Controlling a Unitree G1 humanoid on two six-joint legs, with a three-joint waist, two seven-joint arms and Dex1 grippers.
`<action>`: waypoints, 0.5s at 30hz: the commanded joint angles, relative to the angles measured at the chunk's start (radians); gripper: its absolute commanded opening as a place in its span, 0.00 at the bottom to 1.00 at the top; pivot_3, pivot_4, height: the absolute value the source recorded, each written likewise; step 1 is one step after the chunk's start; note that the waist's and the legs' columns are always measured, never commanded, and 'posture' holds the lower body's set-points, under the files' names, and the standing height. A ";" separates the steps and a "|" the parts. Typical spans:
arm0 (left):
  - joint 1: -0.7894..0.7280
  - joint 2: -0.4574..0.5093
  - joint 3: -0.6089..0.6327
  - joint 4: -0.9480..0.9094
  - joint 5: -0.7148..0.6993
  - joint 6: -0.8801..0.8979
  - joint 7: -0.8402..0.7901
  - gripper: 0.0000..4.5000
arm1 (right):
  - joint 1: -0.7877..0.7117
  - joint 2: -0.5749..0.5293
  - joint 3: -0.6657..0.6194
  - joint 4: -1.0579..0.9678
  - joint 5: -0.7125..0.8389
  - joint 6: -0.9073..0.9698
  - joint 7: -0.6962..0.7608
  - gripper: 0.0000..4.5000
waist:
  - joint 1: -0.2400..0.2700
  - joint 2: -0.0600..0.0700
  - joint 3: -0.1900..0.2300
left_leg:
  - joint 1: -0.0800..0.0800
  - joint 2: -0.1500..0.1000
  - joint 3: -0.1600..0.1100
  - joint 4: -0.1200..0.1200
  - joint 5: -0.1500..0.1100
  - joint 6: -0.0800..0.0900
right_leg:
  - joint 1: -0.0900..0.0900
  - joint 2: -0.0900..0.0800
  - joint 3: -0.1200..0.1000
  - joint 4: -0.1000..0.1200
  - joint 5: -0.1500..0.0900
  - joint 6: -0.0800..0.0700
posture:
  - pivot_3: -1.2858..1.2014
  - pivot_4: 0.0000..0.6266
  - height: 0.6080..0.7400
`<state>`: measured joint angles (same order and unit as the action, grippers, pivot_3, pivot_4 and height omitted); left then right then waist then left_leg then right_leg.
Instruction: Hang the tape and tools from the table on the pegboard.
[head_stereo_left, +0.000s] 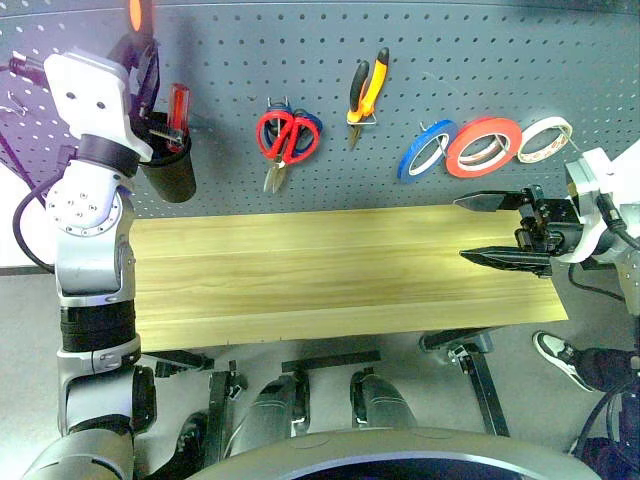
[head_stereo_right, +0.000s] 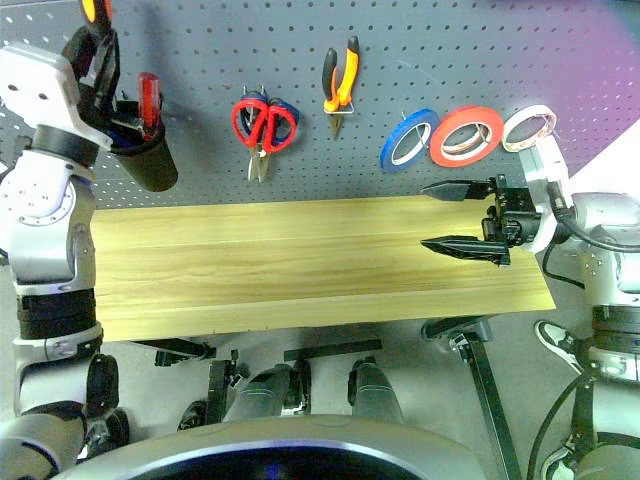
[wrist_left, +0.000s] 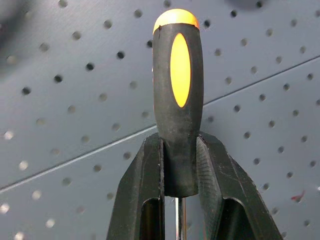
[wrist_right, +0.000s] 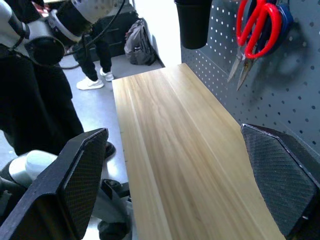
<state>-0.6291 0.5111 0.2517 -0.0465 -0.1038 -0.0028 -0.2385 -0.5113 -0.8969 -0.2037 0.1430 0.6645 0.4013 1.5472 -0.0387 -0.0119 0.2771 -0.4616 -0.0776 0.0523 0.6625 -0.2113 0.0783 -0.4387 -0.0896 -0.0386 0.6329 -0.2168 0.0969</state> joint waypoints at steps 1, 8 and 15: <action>0.023 0.002 0.023 0.004 0.010 -0.053 0.014 0.11 | -0.025 -0.030 -0.061 -0.010 0.042 0.021 0.001 1.00 | -0.001 0.000 0.000 | 0.000 0.000 0.000 0.000 0.000 0.000 | 0.000 0.000 0.000 0.000 0.000 0.000 | 0.46 0.32 1.00; 0.071 -0.015 0.028 0.034 -0.005 -0.072 0.021 0.11 | -0.019 -0.029 -0.084 -0.022 0.061 0.044 -0.009 1.00 | -0.003 0.001 -0.001 | 0.000 0.000 0.000 0.000 -0.003 0.004 | 0.000 0.000 0.000 0.000 0.000 0.000 | 0.46 0.33 1.00; 0.095 -0.017 0.032 0.070 0.002 -0.092 0.033 0.11 | -0.024 -0.024 -0.158 -0.050 0.167 0.123 -0.018 1.00 | -0.004 0.002 -0.003 | 0.000 0.000 0.000 0.000 -0.003 0.005 | 0.000 -0.001 0.000 0.000 0.000 -0.001 | 0.46 0.34 1.00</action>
<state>-0.5355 0.4891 0.2668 0.0395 -0.0990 -0.0721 -0.2127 -0.5233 -0.9060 -0.3174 0.1372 0.7852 0.5059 1.5318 -0.0423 -0.0099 0.2744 -0.4614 -0.0776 0.0523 0.6629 -0.2146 0.0838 -0.4388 -0.0903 -0.0385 0.6329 -0.2164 0.0964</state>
